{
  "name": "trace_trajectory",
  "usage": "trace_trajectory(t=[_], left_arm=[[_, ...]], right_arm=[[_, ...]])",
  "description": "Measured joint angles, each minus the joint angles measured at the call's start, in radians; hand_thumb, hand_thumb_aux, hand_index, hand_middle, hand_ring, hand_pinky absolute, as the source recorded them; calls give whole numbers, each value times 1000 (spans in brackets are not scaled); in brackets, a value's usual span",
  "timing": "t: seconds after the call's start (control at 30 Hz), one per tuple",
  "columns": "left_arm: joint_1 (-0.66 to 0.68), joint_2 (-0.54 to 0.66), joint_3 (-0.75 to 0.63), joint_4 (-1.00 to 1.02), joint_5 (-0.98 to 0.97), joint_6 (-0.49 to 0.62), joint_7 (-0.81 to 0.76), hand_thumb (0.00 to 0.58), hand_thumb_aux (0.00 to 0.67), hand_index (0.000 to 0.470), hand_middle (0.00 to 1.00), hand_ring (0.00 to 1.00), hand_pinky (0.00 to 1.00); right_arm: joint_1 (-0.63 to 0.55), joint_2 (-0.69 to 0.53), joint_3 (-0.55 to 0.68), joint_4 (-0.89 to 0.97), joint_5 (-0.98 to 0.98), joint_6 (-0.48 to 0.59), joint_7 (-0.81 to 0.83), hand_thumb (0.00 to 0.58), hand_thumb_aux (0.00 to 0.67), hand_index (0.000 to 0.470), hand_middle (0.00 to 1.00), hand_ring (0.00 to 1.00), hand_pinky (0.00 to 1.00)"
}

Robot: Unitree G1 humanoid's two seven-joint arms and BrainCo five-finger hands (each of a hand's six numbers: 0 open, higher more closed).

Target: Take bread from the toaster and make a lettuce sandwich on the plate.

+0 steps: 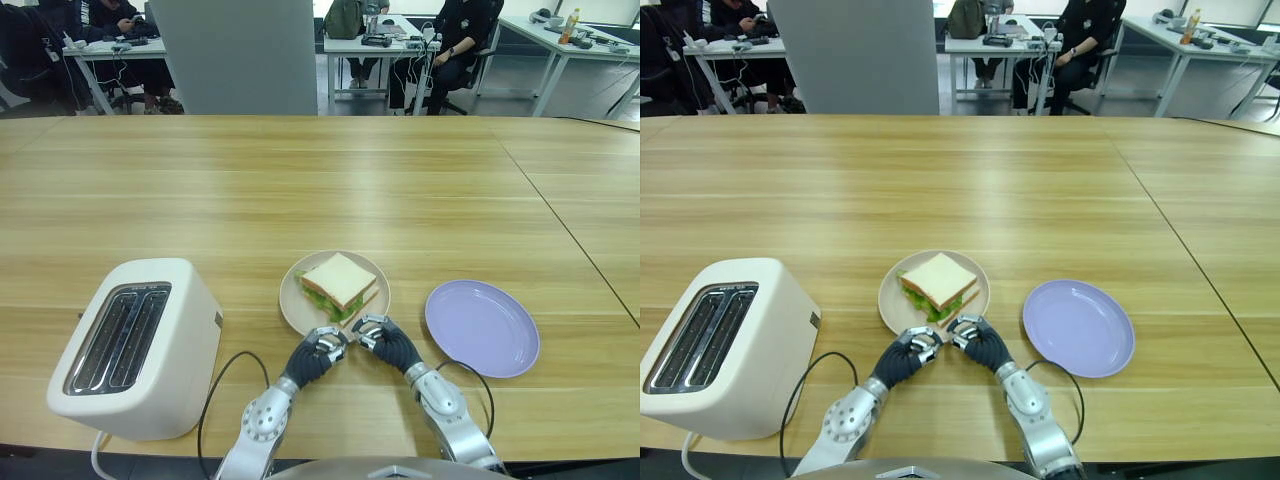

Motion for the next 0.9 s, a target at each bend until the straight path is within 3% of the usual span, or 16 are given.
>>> trace_trajectory(t=[0.3,0.6,0.7,0.73,0.77,0.8,0.83,0.87,0.9], left_arm=[[-150,-35,37,225,10,-107,32,580,670,460,1000,1000,1000],[-171,-47,57,291,18,-167,43,580,670,460,1000,1000,1000],[-119,-48,56,239,13,-167,28,580,670,460,1000,1000,1000],[-80,-48,55,198,3,-166,20,501,423,290,1000,1000,1000],[-38,-48,50,150,-7,-163,7,212,137,94,1000,1000,1000],[9,-46,42,101,-21,-157,-6,0,0,0,1000,1000,1000],[74,-42,26,27,-47,-144,-29,0,0,0,1000,1000,1000],[161,-34,8,-63,-84,-124,-58,0,0,0,929,929,929],[182,-33,2,-88,-95,-117,-65,0,0,0,620,620,620]], right_arm=[[-141,24,-54,185,-4,-62,-31,580,670,460,1000,1000,1000],[-169,41,-70,244,-11,-101,-35,580,670,460,1000,1000,1000],[-111,44,-74,173,2,-79,-26,580,670,460,1000,1000,1000],[-70,44,-74,125,14,-66,-18,534,481,330,969,969,969],[-27,43,-72,64,24,-50,-9,449,352,242,851,851,851],[25,38,-68,1,32,-29,1,14,8,5,549,549,549],[94,28,-60,-87,40,-2,11,0,0,0,196,196,196],[181,15,-48,-192,52,29,21,0,0,0,0,0,0],[202,10,-45,-219,55,40,24,0,0,0,0,0,0]])
